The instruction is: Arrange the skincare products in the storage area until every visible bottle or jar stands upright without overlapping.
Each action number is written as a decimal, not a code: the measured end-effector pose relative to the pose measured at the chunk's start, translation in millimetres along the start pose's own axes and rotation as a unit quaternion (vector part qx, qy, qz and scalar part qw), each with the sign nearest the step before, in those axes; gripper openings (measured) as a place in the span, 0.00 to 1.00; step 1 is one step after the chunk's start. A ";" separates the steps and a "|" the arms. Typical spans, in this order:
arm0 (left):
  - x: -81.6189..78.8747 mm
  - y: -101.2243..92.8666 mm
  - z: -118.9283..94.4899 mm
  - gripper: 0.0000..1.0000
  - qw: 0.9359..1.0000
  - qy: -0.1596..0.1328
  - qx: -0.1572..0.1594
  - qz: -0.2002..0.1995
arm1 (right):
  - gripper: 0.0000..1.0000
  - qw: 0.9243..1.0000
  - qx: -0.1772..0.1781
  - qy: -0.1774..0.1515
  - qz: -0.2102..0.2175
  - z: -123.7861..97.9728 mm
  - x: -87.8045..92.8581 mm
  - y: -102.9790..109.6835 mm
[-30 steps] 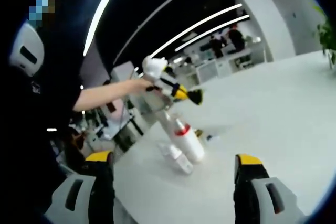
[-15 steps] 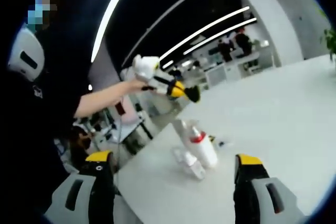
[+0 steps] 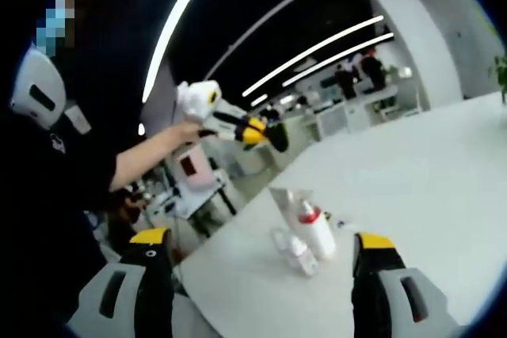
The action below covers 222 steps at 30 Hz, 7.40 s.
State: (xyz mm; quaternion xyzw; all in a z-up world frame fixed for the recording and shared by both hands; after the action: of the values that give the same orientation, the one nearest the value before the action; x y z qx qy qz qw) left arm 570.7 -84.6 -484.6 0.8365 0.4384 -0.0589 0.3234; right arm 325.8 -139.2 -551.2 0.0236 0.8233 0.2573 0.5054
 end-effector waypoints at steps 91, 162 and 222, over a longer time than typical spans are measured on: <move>-65.2 -159.1 -164.5 0.06 0.995 -0.078 -0.064 0.014 | 0.00 0.974 -0.174 -0.018 -0.143 0.5 -73.9 158.7; -57.7 -144.7 -186.3 0.56 0.543 -0.519 0.151 -0.643 | 0.00 0.948 -0.181 -0.176 -0.195 -21.9 -116.8 166.1; -71.6 -146.8 -225.1 0.00 0.909 -0.251 0.187 -0.274 | 0.62 0.924 -0.306 0.028 -0.228 -7.3 -103.9 190.0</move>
State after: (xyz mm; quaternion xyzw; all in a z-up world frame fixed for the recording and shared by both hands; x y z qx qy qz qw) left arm 372.2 58.7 -352.6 0.6864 0.5354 -0.4342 0.2318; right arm 328.3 -8.6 -378.4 -0.3282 0.7014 0.3751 0.5096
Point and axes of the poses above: the point that each gripper's makers call its tool centre point, and the gripper's own axes: z roughly forward along the fingers, y roughly to its left, x roughly out of its underside, the point moved 3 cm from there along -z, roughly backward along the fingers, and after that the axes turned 12 degrees about y, right-handed, at the moved point
